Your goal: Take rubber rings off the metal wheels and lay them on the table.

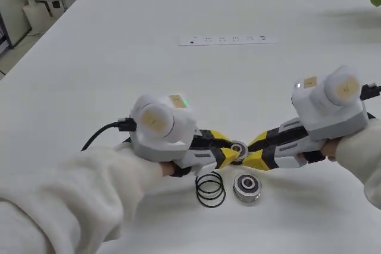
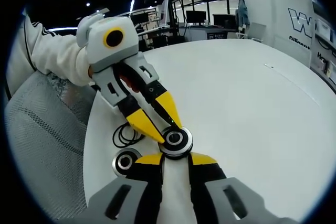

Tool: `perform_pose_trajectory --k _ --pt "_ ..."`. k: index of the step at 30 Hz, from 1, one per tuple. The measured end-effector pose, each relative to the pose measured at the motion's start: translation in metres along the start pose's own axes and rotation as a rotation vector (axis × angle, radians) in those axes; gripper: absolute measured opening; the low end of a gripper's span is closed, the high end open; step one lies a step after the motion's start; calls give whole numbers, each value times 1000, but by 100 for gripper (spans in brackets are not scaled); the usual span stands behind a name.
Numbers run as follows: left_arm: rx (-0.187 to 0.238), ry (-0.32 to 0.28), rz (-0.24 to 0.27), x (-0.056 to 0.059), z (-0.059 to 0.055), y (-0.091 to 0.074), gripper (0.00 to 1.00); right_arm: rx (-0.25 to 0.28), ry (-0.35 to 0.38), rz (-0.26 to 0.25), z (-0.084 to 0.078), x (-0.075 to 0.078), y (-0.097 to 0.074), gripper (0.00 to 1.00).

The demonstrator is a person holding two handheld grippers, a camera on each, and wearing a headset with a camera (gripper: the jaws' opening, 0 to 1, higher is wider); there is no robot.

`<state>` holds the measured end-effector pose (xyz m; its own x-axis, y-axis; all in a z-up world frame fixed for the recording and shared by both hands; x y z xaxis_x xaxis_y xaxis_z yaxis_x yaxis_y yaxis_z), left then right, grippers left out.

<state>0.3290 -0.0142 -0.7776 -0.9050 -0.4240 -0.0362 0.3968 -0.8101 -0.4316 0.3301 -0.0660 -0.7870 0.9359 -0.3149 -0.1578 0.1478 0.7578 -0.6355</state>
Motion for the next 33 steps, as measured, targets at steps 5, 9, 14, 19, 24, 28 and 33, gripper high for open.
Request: perform_pose_trajectory --k 5,9,14,19,24,28,33 --pt "28 -6 -5 -1 -2 -2 13 0 12 8 -1 0 -1 12" --pt "34 -5 -11 -1 -2 -3 13 -5 13 5 -2 0 0 6" --pt "37 -1 -12 0 -2 -3 13 -7 11 -1 -2 1 0 2" --pt "38 2 -17 0 -3 -4 13 -8 31 -8 -2 2 0 1" --pt "41 3 -26 1 -3 -5 13 -8 99 -4 -3 2 0 0" --pt "38 13 -35 1 -4 -6 12 -10 150 -5 -4 3 -1 0" --pt "38 1 -40 1 -6 -8 1 1 213 -8 -4 6 -4 0"
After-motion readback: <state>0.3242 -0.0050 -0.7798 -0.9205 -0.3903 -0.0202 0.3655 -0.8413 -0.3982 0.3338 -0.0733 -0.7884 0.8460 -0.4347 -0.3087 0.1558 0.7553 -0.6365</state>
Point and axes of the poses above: the centre of the closed fingertips' face, and the gripper's own axes: y roughly forward along the fingers, x roughly to its right, z roughly out of its top, the point moved 3 cm from there along -y, roughly backward along the fingers, and after that the axes turned 3 degrees about y, right-handed, at the moved point
